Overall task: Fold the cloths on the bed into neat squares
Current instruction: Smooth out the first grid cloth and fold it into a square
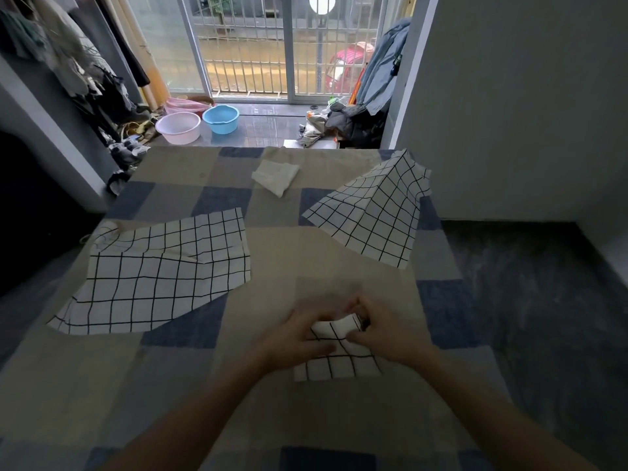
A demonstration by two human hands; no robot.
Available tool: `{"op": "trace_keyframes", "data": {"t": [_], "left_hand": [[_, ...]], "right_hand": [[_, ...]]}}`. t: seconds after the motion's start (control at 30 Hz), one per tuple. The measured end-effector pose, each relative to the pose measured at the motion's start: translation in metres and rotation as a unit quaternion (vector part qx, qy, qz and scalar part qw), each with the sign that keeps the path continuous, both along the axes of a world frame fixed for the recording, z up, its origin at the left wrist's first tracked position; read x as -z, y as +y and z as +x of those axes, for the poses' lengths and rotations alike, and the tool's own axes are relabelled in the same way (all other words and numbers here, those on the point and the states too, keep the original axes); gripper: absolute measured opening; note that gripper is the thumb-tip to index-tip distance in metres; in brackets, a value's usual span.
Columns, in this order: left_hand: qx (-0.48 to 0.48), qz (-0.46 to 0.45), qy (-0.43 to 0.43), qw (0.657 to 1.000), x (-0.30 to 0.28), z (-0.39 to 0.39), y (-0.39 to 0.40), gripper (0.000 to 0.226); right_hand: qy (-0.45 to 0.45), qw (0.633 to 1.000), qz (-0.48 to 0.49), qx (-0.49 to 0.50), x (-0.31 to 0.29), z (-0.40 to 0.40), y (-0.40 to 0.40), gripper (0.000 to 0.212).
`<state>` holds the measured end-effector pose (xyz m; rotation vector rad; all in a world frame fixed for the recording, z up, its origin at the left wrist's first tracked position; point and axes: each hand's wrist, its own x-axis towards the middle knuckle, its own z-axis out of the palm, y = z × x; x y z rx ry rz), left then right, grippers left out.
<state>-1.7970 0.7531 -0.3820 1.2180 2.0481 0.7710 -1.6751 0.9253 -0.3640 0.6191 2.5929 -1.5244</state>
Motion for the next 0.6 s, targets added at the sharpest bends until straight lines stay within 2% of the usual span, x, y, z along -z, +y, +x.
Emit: {"op": "trace_keyframes", "data": {"t": [0.07,0.1,0.2,0.3,0.4,0.43,0.5,0.57,0.6], "left_hand": [[0.03,-0.021,-0.003,0.999,-0.022,0.011,0.014,0.021],[0.034,-0.029,0.002,0.999,-0.03,0.017,0.02,0.015],[0.01,-0.021,-0.024,0.999,-0.042,0.037,0.032,0.017],[-0.085,0.019,-0.157,0.984,-0.036,0.06,0.033,0.012],[-0.207,0.056,-0.305,0.928,-0.018,0.082,0.032,0.012],[-0.235,0.052,-0.335,0.911,-0.01,0.089,0.033,0.01],[-0.262,0.036,-0.375,0.888,0.002,0.101,0.036,0.01],[-0.246,0.02,-0.381,0.891,0.011,0.109,0.038,0.016],[-0.222,0.013,-0.366,0.904,0.015,0.111,0.037,0.018]], "right_hand": [[0.017,0.999,-0.039,-0.009,-0.018,0.01,0.009,0.034],[0.022,0.997,-0.076,-0.004,-0.026,0.016,0.014,0.033],[0.017,0.984,-0.174,0.022,-0.044,0.04,0.031,0.033],[-0.022,0.97,-0.238,0.046,-0.044,0.073,0.041,0.034],[-0.044,0.937,-0.326,0.119,-0.021,0.105,0.038,0.035],[-0.048,0.938,-0.315,0.135,-0.015,0.113,0.034,0.032],[-0.062,0.956,-0.234,0.165,-0.004,0.124,0.027,0.023],[-0.057,0.959,-0.177,0.213,0.008,0.127,0.025,0.015],[-0.049,0.955,-0.163,0.242,0.015,0.127,0.026,0.012]]}}
